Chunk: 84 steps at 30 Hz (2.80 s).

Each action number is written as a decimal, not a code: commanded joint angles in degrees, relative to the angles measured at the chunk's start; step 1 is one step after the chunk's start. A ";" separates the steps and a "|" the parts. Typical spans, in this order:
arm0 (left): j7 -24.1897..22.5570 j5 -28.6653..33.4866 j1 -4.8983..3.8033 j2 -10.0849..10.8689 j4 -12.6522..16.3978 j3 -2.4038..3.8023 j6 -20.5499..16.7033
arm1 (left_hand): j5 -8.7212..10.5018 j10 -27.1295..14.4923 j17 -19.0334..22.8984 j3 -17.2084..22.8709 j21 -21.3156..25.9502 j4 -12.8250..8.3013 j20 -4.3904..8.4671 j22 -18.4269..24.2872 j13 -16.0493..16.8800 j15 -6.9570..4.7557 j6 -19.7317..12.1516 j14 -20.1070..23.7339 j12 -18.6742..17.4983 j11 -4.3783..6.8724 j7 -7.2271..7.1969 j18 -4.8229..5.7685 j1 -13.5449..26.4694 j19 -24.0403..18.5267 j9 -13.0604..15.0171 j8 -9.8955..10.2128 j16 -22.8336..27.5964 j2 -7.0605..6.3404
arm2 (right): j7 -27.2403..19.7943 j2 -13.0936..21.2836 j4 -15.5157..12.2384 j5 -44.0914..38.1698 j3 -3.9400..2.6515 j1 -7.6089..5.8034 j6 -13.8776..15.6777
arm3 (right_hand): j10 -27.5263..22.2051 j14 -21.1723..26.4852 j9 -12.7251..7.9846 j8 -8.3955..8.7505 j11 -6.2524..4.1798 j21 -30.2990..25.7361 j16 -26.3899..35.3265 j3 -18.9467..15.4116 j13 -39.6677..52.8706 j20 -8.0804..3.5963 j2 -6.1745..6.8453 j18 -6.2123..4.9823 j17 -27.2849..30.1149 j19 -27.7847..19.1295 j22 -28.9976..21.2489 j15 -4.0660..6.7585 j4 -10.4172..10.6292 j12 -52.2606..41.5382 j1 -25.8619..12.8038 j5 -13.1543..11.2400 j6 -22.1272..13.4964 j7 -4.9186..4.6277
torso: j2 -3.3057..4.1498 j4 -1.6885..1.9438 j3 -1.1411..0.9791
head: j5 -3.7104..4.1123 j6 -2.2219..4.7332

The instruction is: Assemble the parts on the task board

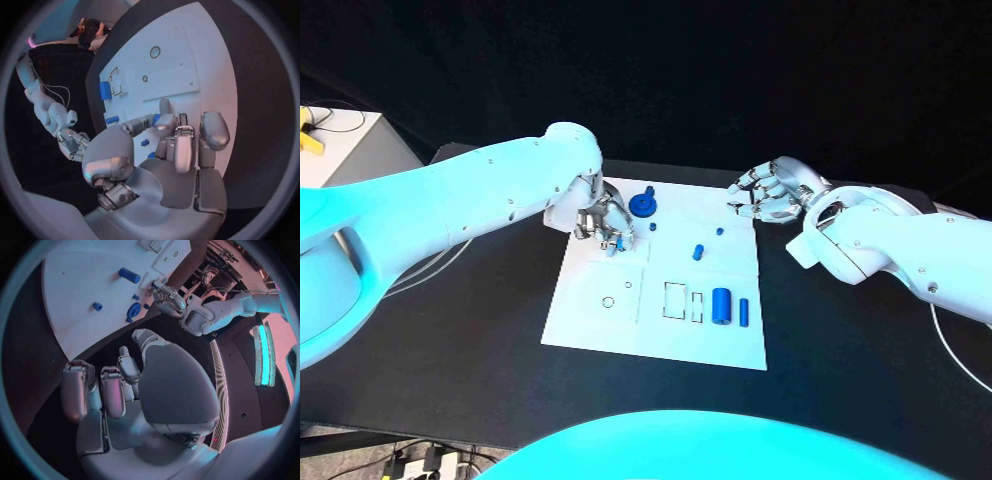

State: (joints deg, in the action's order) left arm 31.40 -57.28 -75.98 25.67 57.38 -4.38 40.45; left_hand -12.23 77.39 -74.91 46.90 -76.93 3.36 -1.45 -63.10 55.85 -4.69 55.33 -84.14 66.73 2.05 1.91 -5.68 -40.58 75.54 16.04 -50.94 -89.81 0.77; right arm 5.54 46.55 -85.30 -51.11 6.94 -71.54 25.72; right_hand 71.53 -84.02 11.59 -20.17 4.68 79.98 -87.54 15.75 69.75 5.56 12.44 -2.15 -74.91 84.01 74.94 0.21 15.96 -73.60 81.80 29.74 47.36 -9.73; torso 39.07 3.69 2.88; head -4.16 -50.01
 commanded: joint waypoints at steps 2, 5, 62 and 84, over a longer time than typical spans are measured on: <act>0.38 -0.05 1.28 -0.36 0.20 -0.59 -0.78 | 0.18 0.11 -14.82 -1.24 0.22 0.60 -0.07 0.05 0.12 -0.23 0.13 -5.78 -0.40 0.12 -0.30 0.23 -0.05 0.16 -0.13 -0.15 -0.05 -1.35 | -0.34 -0.03 -0.01 -0.56 -0.01 0.03 -0.96 | -0.42 -4.52 -0.06 0.15 0.13 -0.33 0.29 0.32 -0.02 0.50 0.57 -0.36 -10.21 1.81 7.64 -0.54 0.08 -0.25 -0.12 0.13 -0.51 -0.05 | 0.02 0.08 0.01 | 0.04 0.01; 0.34 0.37 1.28 -0.19 0.33 -0.59 -1.09 | -0.25 0.13 -14.74 -1.27 0.26 1.05 -0.04 0.07 0.21 -0.27 0.07 -5.75 -0.43 0.19 -0.40 0.22 -0.60 0.17 -0.28 -0.14 -0.01 -0.35 | -0.34 -0.06 0.04 -0.56 -0.01 0.03 -1.01 | -0.42 -4.52 -0.06 0.16 0.13 -0.31 0.30 0.44 -0.02 0.49 0.60 -0.35 -10.20 1.83 7.66 -0.54 0.06 -0.25 -0.11 0.25 -0.52 -0.05 | 0.01 0.08 0.03 | -0.01 0.01; -1.01 9.45 -1.20 6.86 8.71 1.83 -0.54 | -0.89 -1.05 -13.73 7.54 1.41 -3.70 -0.15 2.01 -1.09 -0.09 -1.17 -5.45 -2.20 -0.11 0.05 -0.15 -3.93 -1.05 -1.21 -0.36 0.55 0.69 | -1.80 -0.02 -0.13 -0.84 0.10 0.30 -1.86 | -0.44 -4.46 -0.10 0.11 0.11 -0.76 0.41 2.01 -0.16 0.47 0.71 -0.45 -10.03 1.67 7.38 -0.51 -0.45 -0.27 0.43 0.71 -0.45 -0.08 | -0.02 -0.06 0.05 | -0.56 0.01; -5.31 22.09 -0.42 13.33 13.02 1.35 -1.96 | -1.00 -1.65 -13.23 7.67 1.93 -2.45 -0.41 2.66 -1.96 0.09 -1.46 -5.29 -3.18 -0.30 0.24 -0.32 -4.67 -1.57 -1.52 -0.45 0.86 0.29 | -8.23 -0.84 -4.99 -16.30 0.57 0.95 -0.21 | -0.03 -4.52 -0.09 -0.30 0.11 -0.47 0.32 5.74 -0.28 0.46 1.45 -0.36 -10.22 1.81 7.74 -0.52 -3.03 -0.60 1.67 -4.39 0.48 -0.09 | -0.54 0.36 0.25 | -0.10 0.01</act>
State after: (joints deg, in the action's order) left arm 21.95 -37.08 -76.42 39.21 70.51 -3.01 34.69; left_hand -12.70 75.66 -74.91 50.54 -74.82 4.43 -1.95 -60.31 53.80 -4.69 53.84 -84.14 63.34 1.52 2.35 -5.68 -42.18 73.59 14.59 -51.12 -89.09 -1.58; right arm -1.05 45.80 -90.18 -63.90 7.50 -70.65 25.28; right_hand 71.32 -84.02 11.53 -20.17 4.89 79.31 -87.32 21.13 69.51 5.56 13.66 -2.15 -74.90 84.00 74.93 0.21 12.96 -73.99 83.03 25.70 47.36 -9.73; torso 38.65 3.99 3.06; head -4.20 -50.01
